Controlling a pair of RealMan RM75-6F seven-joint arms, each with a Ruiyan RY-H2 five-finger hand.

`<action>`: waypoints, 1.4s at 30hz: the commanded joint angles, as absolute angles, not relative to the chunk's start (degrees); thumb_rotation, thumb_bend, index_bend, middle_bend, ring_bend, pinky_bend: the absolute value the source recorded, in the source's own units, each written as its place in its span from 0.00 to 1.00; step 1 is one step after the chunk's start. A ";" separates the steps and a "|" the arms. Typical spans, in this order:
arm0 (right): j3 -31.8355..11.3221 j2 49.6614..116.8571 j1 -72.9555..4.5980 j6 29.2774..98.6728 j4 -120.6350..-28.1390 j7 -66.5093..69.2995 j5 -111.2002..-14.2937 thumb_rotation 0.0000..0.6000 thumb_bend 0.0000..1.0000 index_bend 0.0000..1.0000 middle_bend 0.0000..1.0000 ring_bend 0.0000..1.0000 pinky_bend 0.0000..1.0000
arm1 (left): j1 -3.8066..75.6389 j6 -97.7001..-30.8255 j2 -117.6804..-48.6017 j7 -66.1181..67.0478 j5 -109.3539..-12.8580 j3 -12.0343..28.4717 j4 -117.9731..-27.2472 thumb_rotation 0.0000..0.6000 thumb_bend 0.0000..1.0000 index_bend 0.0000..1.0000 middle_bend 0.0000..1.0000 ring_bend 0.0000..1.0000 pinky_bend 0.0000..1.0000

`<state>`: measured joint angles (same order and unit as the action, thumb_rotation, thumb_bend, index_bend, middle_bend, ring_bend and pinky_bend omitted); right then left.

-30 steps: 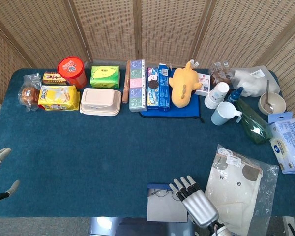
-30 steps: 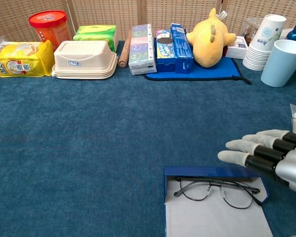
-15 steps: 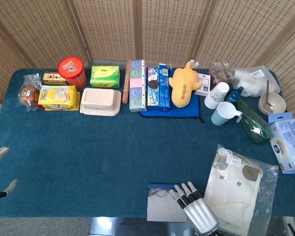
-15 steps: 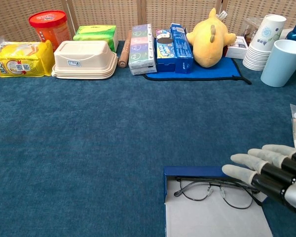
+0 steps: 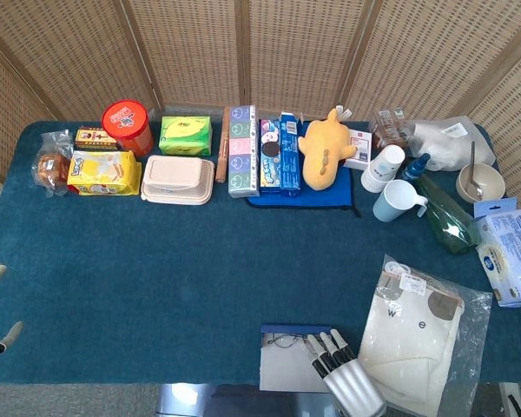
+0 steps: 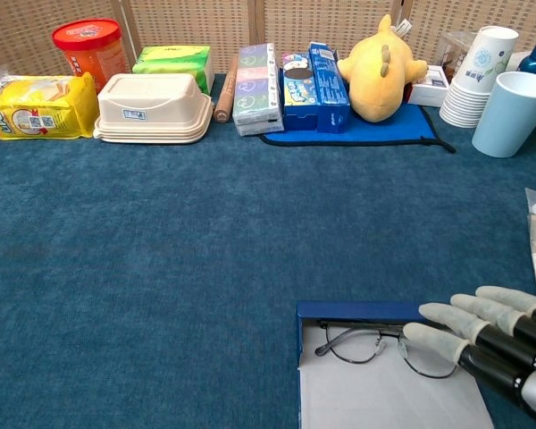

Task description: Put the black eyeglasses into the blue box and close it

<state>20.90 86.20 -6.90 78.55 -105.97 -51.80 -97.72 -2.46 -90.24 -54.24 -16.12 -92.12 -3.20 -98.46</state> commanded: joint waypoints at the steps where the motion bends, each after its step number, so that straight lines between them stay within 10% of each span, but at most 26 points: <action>1: 20.25 86.76 -6.25 78.10 -104.33 -50.62 -98.47 0.85 0.15 0.00 0.00 0.00 0.08 | -2.63 -90.61 -54.02 -16.05 -92.29 -3.23 -98.57 0.98 0.28 0.06 0.10 0.07 0.00; 42: 15.00 92.05 -4.91 75.57 -92.50 -37.69 -105.02 0.86 0.14 0.00 0.00 0.00 0.05 | -4.09 -93.41 -53.03 -16.02 -92.88 -3.14 -99.35 0.97 0.28 0.06 0.10 0.07 0.00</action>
